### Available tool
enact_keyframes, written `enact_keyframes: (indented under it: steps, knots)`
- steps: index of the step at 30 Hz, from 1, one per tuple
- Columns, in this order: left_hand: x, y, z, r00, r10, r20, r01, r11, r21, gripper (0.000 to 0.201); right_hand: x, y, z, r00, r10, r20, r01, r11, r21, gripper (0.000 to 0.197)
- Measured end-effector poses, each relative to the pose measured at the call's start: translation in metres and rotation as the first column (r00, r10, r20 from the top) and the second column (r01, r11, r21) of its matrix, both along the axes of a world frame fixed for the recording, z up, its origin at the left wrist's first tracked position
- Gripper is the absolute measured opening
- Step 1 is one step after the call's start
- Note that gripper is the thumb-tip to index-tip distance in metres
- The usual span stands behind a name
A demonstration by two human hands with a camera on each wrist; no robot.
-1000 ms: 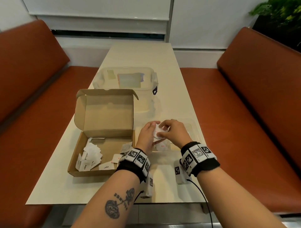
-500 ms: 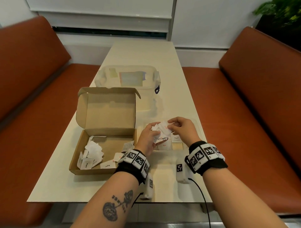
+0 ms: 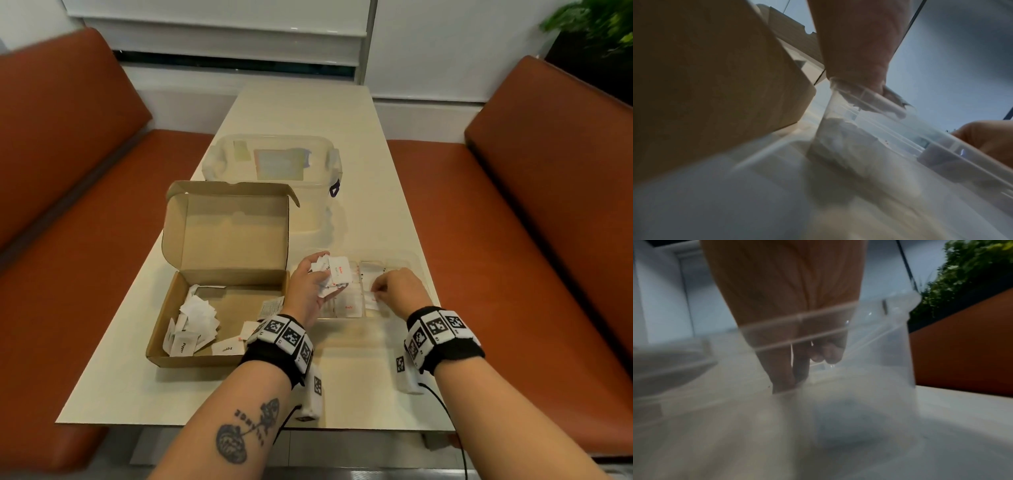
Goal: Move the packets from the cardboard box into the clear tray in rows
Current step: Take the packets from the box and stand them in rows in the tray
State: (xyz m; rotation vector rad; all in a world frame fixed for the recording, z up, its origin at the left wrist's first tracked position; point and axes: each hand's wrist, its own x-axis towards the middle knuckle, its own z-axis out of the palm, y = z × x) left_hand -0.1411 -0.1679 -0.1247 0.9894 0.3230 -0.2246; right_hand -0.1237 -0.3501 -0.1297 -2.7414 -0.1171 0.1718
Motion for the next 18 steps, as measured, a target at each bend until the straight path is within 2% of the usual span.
enact_keyframes:
  steps: [6, 10, 18]
  knots:
    - [0.0007, -0.0003, 0.0010, 1.000, -0.004, -0.006, 0.004, 1.000, 0.005, 0.037, 0.0016, 0.0005, -0.0072, 0.999, 0.045, 0.013, -0.044, 0.998, -0.044, 0.018]
    - [0.0006, -0.0002, 0.0001, 1.000, -0.014, 0.001, 0.014, 0.999, 0.031, 0.037, -0.0021, 0.0008, -0.0067, 0.997, -0.007, 0.071, 0.006, 1.000, 0.012, 0.013]
    - [0.0008, -0.0003, -0.0005, 0.999, -0.031, 0.007, 0.031, 0.997, 0.067, 0.038, -0.0005, 0.0054, -0.0070, 1.000, -0.018, 0.020, 0.019, 0.999, -0.043, 0.014]
